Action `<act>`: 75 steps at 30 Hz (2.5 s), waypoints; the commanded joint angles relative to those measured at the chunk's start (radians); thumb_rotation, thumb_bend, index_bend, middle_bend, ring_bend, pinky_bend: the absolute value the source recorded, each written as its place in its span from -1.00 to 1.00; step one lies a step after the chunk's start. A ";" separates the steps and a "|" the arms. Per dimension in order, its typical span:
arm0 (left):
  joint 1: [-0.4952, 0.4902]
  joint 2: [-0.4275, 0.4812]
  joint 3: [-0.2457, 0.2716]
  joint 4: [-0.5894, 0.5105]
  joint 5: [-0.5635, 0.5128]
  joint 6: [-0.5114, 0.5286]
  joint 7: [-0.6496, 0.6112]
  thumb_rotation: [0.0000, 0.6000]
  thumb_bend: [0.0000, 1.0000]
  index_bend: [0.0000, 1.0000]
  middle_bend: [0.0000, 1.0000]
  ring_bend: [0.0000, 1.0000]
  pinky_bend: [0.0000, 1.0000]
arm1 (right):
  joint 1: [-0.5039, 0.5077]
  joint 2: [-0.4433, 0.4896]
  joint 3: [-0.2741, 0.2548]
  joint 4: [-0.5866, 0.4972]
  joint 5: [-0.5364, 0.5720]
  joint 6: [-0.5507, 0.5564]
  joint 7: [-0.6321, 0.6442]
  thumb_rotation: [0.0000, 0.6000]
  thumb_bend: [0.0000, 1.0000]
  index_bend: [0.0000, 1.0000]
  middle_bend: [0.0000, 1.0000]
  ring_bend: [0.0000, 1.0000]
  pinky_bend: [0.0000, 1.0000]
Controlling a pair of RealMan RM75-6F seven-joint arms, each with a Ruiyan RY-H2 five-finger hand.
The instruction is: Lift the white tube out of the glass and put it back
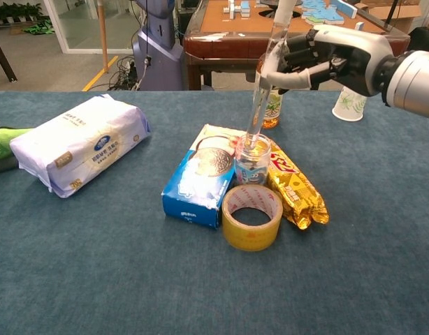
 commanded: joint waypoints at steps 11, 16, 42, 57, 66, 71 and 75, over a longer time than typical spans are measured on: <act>-0.002 0.004 0.000 -0.006 0.001 0.000 0.005 1.00 -0.57 -0.78 -0.60 -0.52 -0.63 | -0.021 0.016 0.035 0.005 -0.027 0.005 0.201 1.00 0.02 0.28 -0.07 -0.25 -0.38; -0.002 0.006 0.001 -0.007 -0.001 0.000 0.006 1.00 -0.57 -0.78 -0.60 -0.52 -0.63 | -0.021 0.026 0.050 -0.008 -0.025 -0.011 0.289 1.00 0.02 0.28 -0.05 -0.20 -0.38; -0.015 -0.001 -0.002 -0.005 -0.009 -0.015 0.013 1.00 -0.57 -0.78 -0.60 -0.52 -0.63 | -0.003 0.092 0.030 -0.020 -0.023 -0.030 0.124 1.00 0.02 0.28 -0.04 -0.20 -0.38; -0.015 -0.004 0.002 -0.006 -0.009 -0.015 0.017 1.00 -0.57 -0.78 -0.60 -0.52 -0.63 | -0.029 0.075 0.024 -0.021 -0.013 0.025 0.085 1.00 0.03 0.28 -0.04 -0.20 -0.38; -0.017 -0.005 0.003 -0.008 -0.010 -0.018 0.023 1.00 -0.57 -0.78 -0.60 -0.52 -0.63 | -0.053 0.061 0.025 -0.003 -0.028 0.058 0.157 1.00 0.02 0.28 0.01 -0.14 -0.38; -0.020 -0.007 0.003 -0.009 -0.012 -0.021 0.026 1.00 -0.57 -0.78 -0.60 -0.52 -0.63 | -0.065 0.094 0.024 -0.019 -0.027 0.026 0.259 1.00 0.03 0.28 0.01 -0.14 -0.38; -0.023 -0.011 0.001 -0.009 -0.011 -0.023 0.029 1.00 -0.57 -0.78 -0.60 -0.52 -0.63 | -0.072 0.115 0.016 -0.014 -0.038 0.011 0.293 1.00 0.03 0.29 0.01 -0.14 -0.38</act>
